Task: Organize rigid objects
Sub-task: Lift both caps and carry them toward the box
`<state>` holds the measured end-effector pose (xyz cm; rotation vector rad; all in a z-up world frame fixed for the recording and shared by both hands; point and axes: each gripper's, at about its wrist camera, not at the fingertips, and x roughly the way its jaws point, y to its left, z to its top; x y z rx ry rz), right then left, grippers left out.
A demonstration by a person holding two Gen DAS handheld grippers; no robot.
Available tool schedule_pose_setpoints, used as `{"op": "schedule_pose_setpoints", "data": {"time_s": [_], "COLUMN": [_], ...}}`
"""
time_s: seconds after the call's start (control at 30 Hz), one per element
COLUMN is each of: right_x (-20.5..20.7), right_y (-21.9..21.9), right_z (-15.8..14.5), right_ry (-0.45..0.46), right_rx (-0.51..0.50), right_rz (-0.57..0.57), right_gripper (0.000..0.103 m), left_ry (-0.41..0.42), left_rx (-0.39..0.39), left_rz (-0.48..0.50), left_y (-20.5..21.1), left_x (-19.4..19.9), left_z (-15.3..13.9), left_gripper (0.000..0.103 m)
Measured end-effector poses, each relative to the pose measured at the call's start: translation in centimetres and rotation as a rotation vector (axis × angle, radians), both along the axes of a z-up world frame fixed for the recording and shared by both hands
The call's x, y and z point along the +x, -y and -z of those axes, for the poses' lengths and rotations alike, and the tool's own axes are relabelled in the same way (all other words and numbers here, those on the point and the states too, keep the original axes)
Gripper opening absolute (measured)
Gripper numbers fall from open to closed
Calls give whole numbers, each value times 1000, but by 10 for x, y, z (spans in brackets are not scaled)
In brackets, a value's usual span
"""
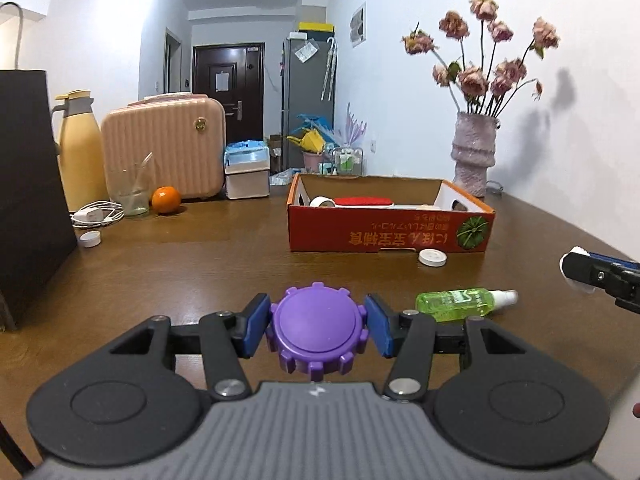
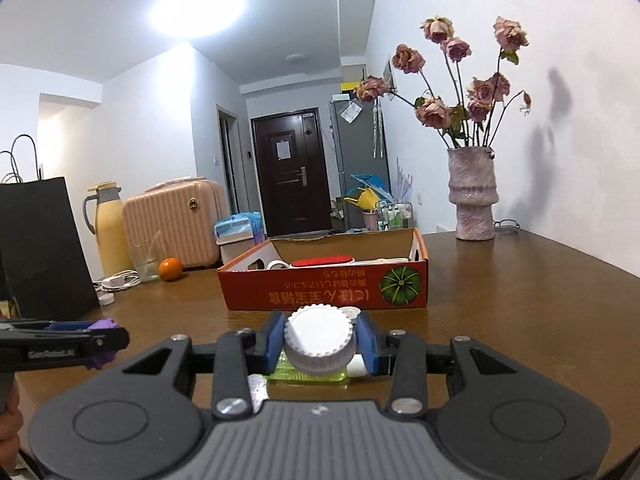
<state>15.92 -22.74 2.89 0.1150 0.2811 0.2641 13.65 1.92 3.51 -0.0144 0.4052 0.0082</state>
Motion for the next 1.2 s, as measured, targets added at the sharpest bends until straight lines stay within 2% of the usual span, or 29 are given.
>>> {"op": "schedule_pose_setpoints", "data": {"time_s": [0.3, 0.43, 0.63, 0.83, 0.97, 1.2], "right_x": [-45, -54, -43, -9, 25, 134], "right_y": [-5, -13, -25, -33, -37, -33], "right_z": [-14, -13, -4, 2, -2, -10], "right_ry": [52, 54, 38, 1, -9, -78], "right_rx": [2, -8, -1, 11, 24, 137], "right_rz": [-2, -28, -61, -58, -39, 20], "right_gripper": [38, 38, 38, 38, 38, 38], "left_ry": [74, 69, 43, 15, 28, 57], "left_rx": [-19, -25, -29, -10, 9, 32], "left_rz": [14, 19, 17, 10, 18, 75], "left_y": [-4, -6, -11, -16, -16, -10], "left_x": [-46, -49, -36, 5, 43, 147], "left_z": [-13, -10, -2, 1, -6, -24], "left_gripper": [53, 53, 53, 53, 53, 54]}}
